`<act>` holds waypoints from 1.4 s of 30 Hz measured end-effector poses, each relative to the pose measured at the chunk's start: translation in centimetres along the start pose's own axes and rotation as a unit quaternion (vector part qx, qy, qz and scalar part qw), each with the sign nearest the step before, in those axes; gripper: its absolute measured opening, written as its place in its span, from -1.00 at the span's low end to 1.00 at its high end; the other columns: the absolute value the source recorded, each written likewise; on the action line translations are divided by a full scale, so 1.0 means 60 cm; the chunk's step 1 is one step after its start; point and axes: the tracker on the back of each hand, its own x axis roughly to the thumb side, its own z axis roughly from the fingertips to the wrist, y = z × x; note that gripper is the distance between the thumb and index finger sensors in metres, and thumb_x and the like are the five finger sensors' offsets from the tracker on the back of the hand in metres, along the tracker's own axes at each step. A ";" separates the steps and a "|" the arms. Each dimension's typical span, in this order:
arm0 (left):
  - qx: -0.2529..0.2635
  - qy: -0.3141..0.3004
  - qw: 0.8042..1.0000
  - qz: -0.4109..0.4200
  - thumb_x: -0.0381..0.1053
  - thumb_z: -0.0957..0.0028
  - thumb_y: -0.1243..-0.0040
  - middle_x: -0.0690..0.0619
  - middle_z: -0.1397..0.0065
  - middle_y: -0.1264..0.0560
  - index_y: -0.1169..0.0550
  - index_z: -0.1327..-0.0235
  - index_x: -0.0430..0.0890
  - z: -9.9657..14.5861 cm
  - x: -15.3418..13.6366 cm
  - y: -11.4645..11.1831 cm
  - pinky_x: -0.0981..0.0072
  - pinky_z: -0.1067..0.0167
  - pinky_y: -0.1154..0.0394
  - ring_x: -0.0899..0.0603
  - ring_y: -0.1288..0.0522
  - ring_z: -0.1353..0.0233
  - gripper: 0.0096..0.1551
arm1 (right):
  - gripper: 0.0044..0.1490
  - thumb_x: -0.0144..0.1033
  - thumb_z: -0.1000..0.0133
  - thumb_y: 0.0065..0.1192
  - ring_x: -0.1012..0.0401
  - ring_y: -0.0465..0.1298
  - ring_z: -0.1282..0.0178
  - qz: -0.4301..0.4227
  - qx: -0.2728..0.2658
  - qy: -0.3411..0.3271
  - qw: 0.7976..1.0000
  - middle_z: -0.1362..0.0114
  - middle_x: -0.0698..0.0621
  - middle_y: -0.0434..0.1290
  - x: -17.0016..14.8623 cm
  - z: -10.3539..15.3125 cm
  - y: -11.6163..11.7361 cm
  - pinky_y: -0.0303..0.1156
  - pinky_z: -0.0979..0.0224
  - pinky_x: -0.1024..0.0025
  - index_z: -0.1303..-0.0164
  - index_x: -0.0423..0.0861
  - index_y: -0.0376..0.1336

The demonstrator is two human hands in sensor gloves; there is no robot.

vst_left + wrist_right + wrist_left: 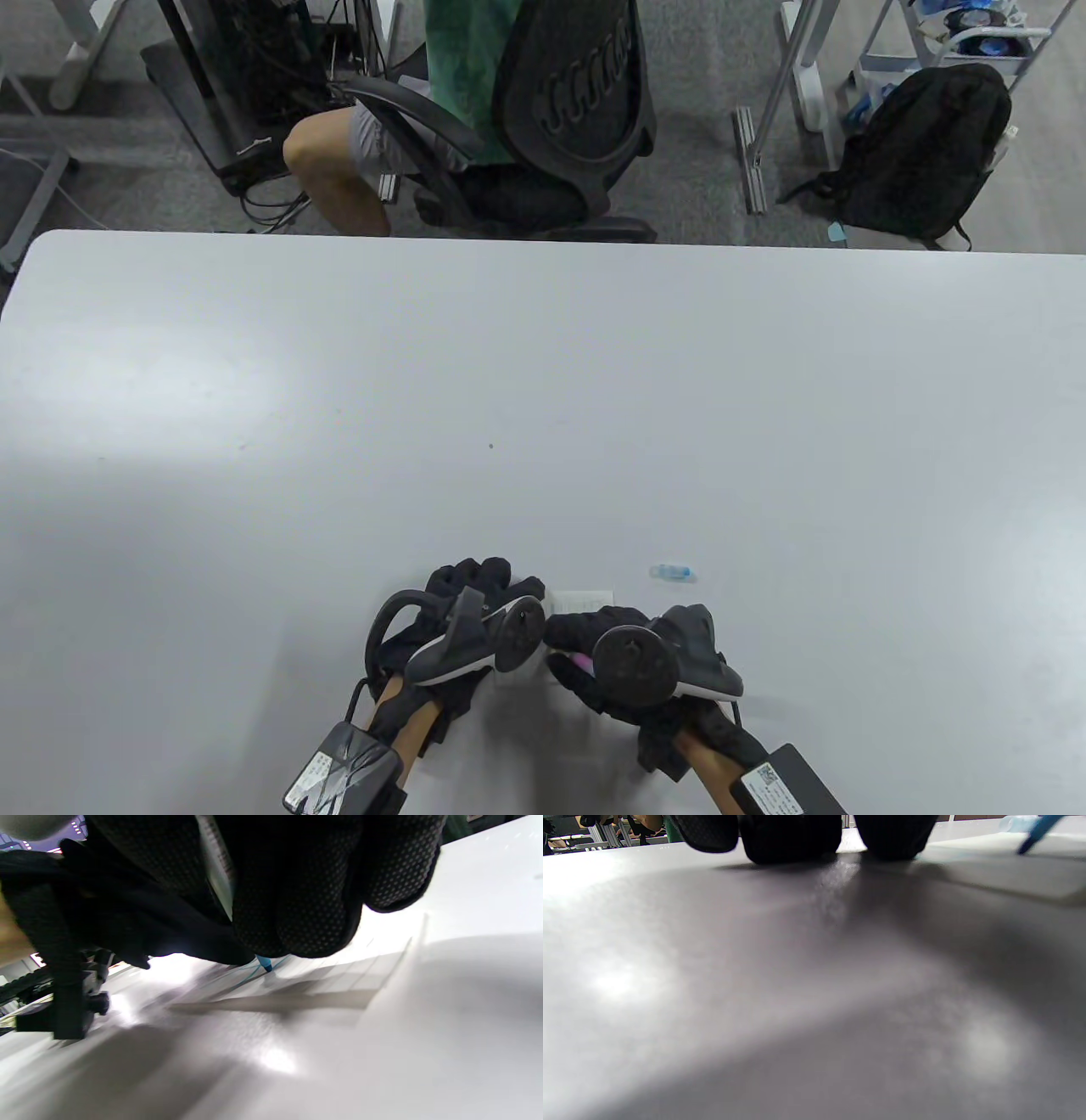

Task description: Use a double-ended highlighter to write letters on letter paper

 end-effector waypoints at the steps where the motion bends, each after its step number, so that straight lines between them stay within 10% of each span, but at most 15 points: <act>1: 0.000 0.000 1.000 0.000 0.08 -0.27 -0.06 0.01 -0.62 -0.25 -0.30 -0.49 0.32 0.000 0.000 0.000 -0.16 -0.57 -0.30 -0.11 -0.35 -0.49 -0.49 | -0.35 -0.07 -0.18 0.13 -0.10 0.64 -0.04 -0.004 0.004 -0.003 1.000 -0.13 -0.24 0.64 0.001 0.003 0.000 0.45 -0.35 -0.23 -0.30 -0.26 0.36; 10: 0.000 0.000 1.000 -0.002 0.08 -0.28 -0.06 0.01 -0.62 -0.25 -0.29 -0.49 0.32 0.000 0.000 0.000 -0.16 -0.57 -0.30 -0.11 -0.35 -0.50 -0.49 | -0.33 -0.08 -0.19 0.11 -0.11 0.60 -0.12 0.053 -0.064 0.024 0.996 -0.22 -0.26 0.58 -0.005 -0.003 0.005 0.39 -0.38 -0.24 -0.39 -0.23 0.29; 42: -0.002 0.002 1.000 -0.010 0.10 -0.27 -0.05 0.02 -0.63 -0.24 -0.28 -0.49 0.33 0.001 0.002 0.001 -0.16 -0.57 -0.30 -0.10 -0.34 -0.50 -0.49 | -0.32 -0.09 -0.17 0.15 -0.10 0.63 -0.07 0.051 -0.043 0.023 0.997 -0.18 -0.26 0.61 -0.009 0.013 0.003 0.44 -0.33 -0.22 -0.36 -0.26 0.32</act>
